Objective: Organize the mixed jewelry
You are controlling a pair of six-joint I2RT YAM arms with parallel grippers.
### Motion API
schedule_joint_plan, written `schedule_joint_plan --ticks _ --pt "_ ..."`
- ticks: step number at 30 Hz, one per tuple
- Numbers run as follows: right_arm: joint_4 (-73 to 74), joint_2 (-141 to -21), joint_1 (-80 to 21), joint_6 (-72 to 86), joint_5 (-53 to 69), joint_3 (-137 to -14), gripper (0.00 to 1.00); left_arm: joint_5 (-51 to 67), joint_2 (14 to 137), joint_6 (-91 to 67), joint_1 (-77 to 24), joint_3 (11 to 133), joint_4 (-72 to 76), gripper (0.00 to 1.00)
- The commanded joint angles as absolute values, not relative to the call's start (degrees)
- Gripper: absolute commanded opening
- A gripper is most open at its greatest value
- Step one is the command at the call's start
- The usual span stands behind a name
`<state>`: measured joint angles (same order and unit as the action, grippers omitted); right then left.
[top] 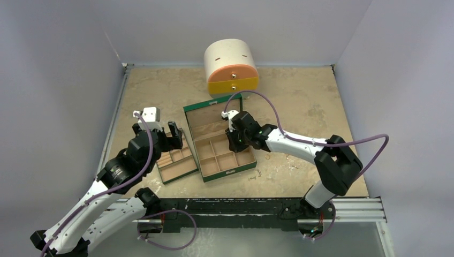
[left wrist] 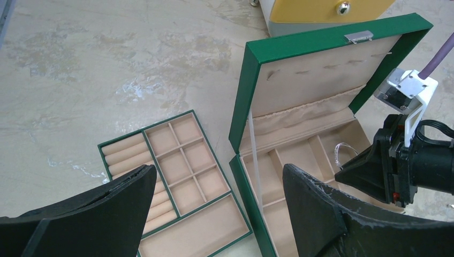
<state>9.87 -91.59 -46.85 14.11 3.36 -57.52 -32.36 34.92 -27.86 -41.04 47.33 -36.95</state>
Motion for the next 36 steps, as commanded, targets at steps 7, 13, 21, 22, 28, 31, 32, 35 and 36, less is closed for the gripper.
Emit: schedule_joint_plan --ticks 7,13,21,22,28,31,32,35,36 --pt "5.3 -91.14 -43.69 12.92 2.7 -55.2 0.0 -33.6 35.23 -27.42 -41.26 47.55 -34.8 0.88" --pt "4.49 -92.2 -41.64 13.33 3.72 -55.82 0.0 -33.59 35.23 -27.42 -41.24 47.55 -34.82 0.88" --pt "4.27 -94.11 -40.82 14.33 2.73 -57.1 0.0 -33.74 35.03 -27.42 -41.31 47.53 -34.9 0.88" --pt "4.16 -94.19 -40.59 14.47 2.65 -57.12 0.0 -33.66 35.0 -27.42 -41.27 47.51 -34.91 0.88" --pt "3.65 -95.16 -40.51 15.1 1.5 -56.72 0.05 -33.66 35.09 -27.42 -41.23 47.6 -34.8 0.88" --pt "3.32 -95.36 -40.44 15.7 1.12 -56.46 0.07 -33.64 34.83 -27.42 -41.23 47.54 -34.82 0.88" --pt "3.16 -95.36 -40.47 15.93 0.81 -56.45 0.08 -33.7 34.84 -27.42 -41.24 47.55 -34.81 0.88" --pt "3.41 -95.53 -40.46 16.25 0.53 -56.92 0.16 -33.72 34.84 -27.42 -41.25 47.53 -34.8 0.88" --pt "3.57 -95.54 -40.44 16.39 0.46 -57.03 0.2 -33.72 34.88 -27.42 -41.37 47.56 -34.8 0.88"
